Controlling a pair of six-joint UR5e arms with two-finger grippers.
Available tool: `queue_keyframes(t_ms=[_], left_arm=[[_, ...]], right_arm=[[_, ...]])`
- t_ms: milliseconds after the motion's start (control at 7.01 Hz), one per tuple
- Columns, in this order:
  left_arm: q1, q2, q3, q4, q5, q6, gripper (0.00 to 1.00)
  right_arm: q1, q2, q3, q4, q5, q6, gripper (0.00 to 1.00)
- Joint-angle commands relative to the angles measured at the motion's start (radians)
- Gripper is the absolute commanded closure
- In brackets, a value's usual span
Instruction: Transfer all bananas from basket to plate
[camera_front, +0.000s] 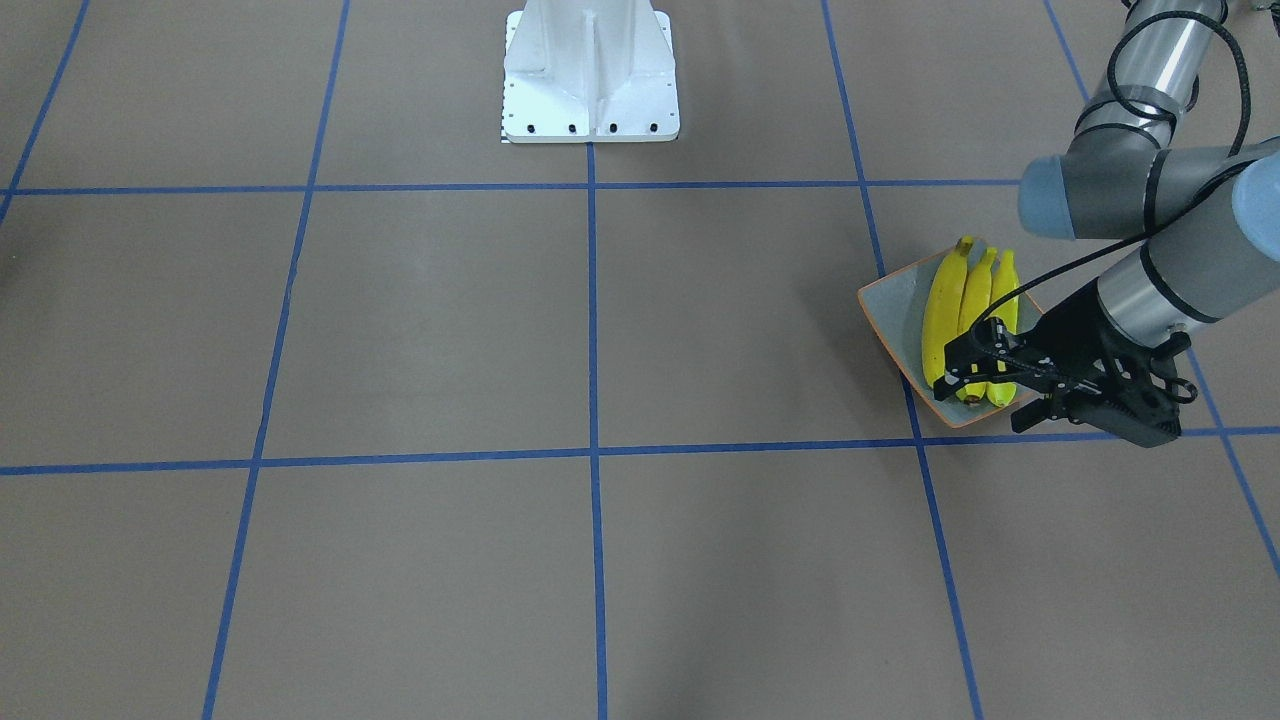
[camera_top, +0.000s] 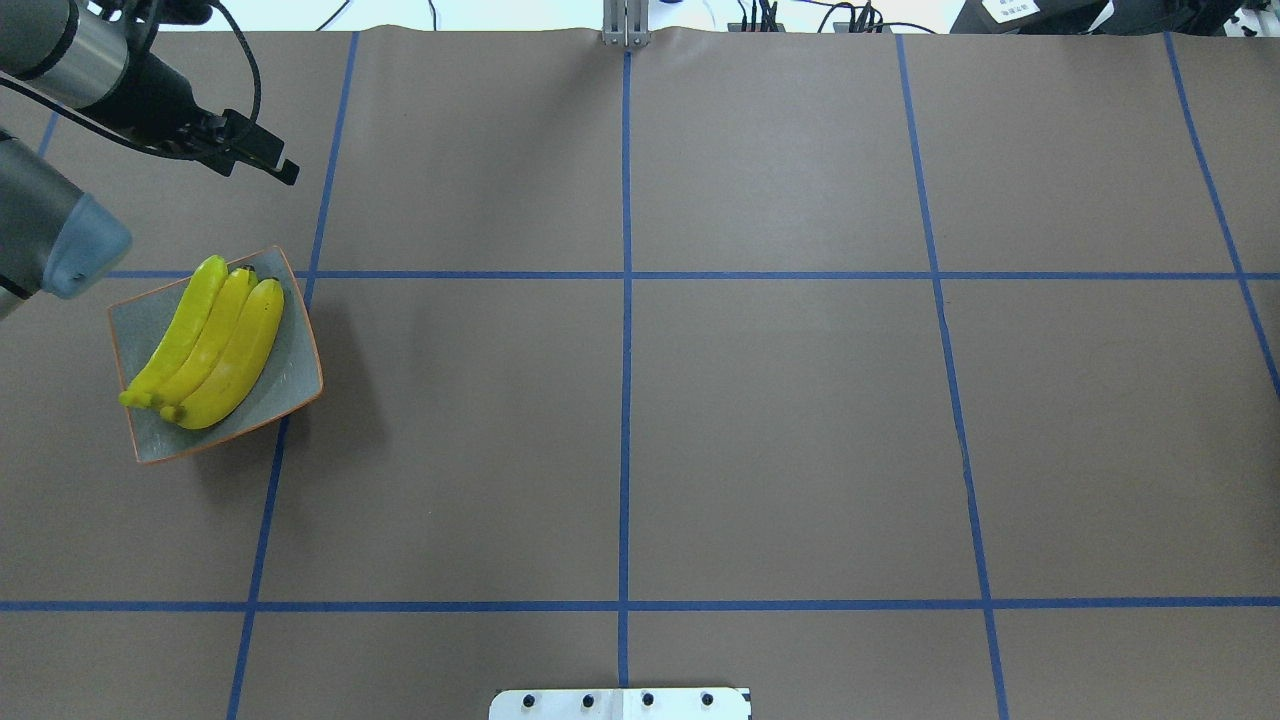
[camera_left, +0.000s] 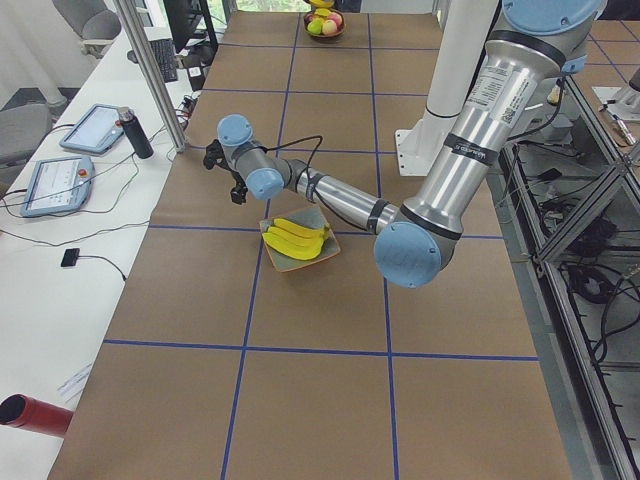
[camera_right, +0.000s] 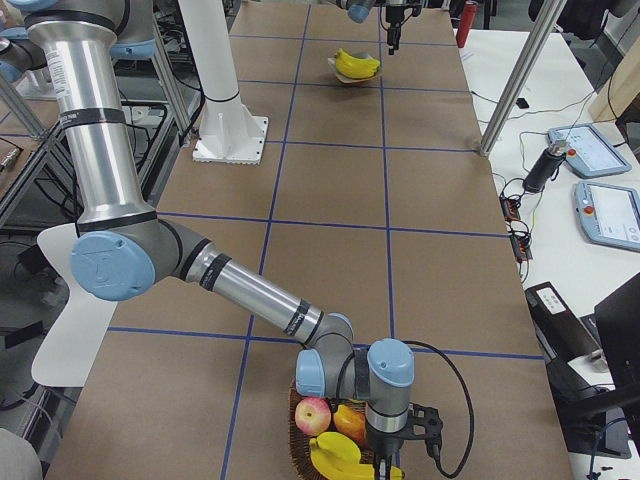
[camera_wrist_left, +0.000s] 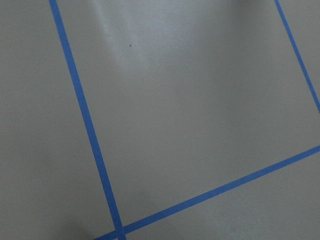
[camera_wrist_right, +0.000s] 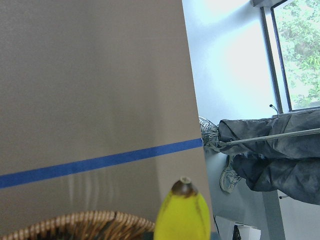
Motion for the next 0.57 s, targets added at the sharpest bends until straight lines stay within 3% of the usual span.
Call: queue_keyframes(t_ms=[0, 285, 428], left_arm=[[0.002, 0.004, 0.003, -0.005, 0.000, 0.000, 0.00], [0.002, 0.006, 0.003, -0.005, 0.000, 0.000, 0.00], [0.002, 0.010, 0.003, -0.005, 0.000, 0.000, 0.00]], right_arm=[[0.057, -0.010, 0.157, -0.152, 0.003, -0.090, 1.00], [0.049, 0.109, 0.180, -0.258, 0.035, -0.023, 1.00], [-0.025, 0.177, 0.205, -0.280, 0.102, 0.178, 1.00]])
